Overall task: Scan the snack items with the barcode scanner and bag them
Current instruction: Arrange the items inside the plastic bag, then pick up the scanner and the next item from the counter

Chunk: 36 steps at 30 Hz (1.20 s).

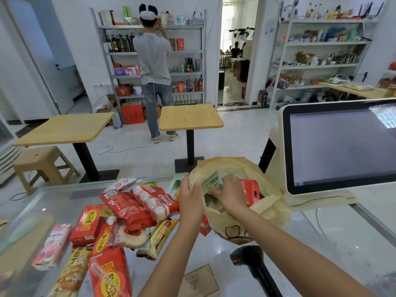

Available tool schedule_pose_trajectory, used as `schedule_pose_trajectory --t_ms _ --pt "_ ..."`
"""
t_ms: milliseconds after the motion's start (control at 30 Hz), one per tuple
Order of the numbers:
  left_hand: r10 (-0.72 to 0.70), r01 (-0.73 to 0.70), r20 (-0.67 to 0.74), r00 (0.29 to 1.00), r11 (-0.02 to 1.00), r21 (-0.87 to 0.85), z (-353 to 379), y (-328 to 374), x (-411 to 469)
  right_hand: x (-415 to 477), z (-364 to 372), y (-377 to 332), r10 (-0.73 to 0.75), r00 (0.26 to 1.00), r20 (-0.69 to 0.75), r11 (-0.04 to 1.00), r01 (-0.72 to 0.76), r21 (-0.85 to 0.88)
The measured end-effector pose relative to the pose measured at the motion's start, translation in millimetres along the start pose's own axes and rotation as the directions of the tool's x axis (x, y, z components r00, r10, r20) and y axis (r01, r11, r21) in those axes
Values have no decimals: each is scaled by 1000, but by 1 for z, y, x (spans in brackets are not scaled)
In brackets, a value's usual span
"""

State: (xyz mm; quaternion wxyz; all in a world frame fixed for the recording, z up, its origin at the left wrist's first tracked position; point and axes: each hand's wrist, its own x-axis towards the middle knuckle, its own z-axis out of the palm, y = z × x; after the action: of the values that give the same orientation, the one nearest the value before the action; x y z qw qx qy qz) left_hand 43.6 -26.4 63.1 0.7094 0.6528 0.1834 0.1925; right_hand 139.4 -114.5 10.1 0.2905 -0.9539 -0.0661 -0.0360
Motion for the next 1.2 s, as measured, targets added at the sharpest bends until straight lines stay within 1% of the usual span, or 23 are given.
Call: schedule_pose_trajectory --t_ms 67,133,167,200,233,267,333,400,433,500,567,600,633,700,800,867,933,967,1033,1067,1100,1133,1200 --pt "-11 11 -40 999 1000 9 -9 -4 2 -4 -5 5 -1 1000 -26 991 5 134" --pt "-16 18 -61 998 999 30 -15 -7 4 -11 -15 15 43 990 -135 961 -4 276" --pt "-18 20 -66 998 999 38 -18 -9 5 -15 -20 23 83 972 -219 958 -17 287" --pt "-24 27 -69 997 999 45 -20 -10 5 -19 -25 33 135 945 -297 968 -63 242" --pt "-32 35 -66 997 998 50 -21 -11 4 -23 -28 43 185 922 -341 976 -132 174" --pt "-40 43 -61 997 998 56 -22 -11 4 -26 -30 53 229 910 -345 973 -206 102" --pt "-45 48 -39 998 996 72 -23 -15 3 -34 -33 69 310 904 -294 948 -316 26" --pt "-55 55 -11 998 993 101 -21 -18 1 -41 -34 79 368 886 -282 926 -375 29" --pt "-59 59 1 998 992 114 -20 -20 0 -43 -34 81 403 871 -281 913 -403 60" --pt "-76 73 17 997 989 130 -18 -21 -3 -44 -39 81 538 809 -239 842 -503 194" --pt "-92 89 14 996 988 128 -18 -21 -5 -41 -45 84 675 723 -148 725 -613 314" --pt "-91 89 12 996 989 118 -19 -21 -5 -40 -48 86 705 702 -99 682 -633 367" --pt "-88 86 10 996 991 104 -20 -20 -6 -39 -51 87 713 700 -47 640 -622 450" --pt "-84 84 -1 996 994 70 -23 -16 -7 -38 -56 88 682 732 -2 569 -528 630" --pt "-84 84 -17 996 996 -24 -24 -8 -9 -41 -72 69 575 818 -33 550 -356 756" --pt "-86 84 -10 996 991 -102 -22 -4 -15 -44 -84 45 475 878 -52 572 -263 777" --pt "-82 85 20 996 980 -179 -18 -3 -23 -45 -98 21 371 920 -127 618 -143 773" --pt "-77 83 35 996 974 -210 -16 -2 -27 -44 -104 12 319 930 -180 639 -71 766" --pt "-55 63 44 998 975 -213 -14 -2 -29 -42 -115 0 255 921 -293 689 39 723" --pt "-51 59 46 998 979 -194 -14 -4 -29 -41 -116 1 231 916 -327 734 57 677" --pt "-54 62 50 997 984 -170 -16 -7 -28 -41 -115 5 213 918 -335 786 42 617" --pt "-57 65 56 997 988 -139 -19 -12 -25 -43 -112 12 213 923 -322 836 -2 548" --pt "-68 73 64 996 994 -83 -25 -23 -22 -49 -104 29 235 930 -281 902 -101 419"
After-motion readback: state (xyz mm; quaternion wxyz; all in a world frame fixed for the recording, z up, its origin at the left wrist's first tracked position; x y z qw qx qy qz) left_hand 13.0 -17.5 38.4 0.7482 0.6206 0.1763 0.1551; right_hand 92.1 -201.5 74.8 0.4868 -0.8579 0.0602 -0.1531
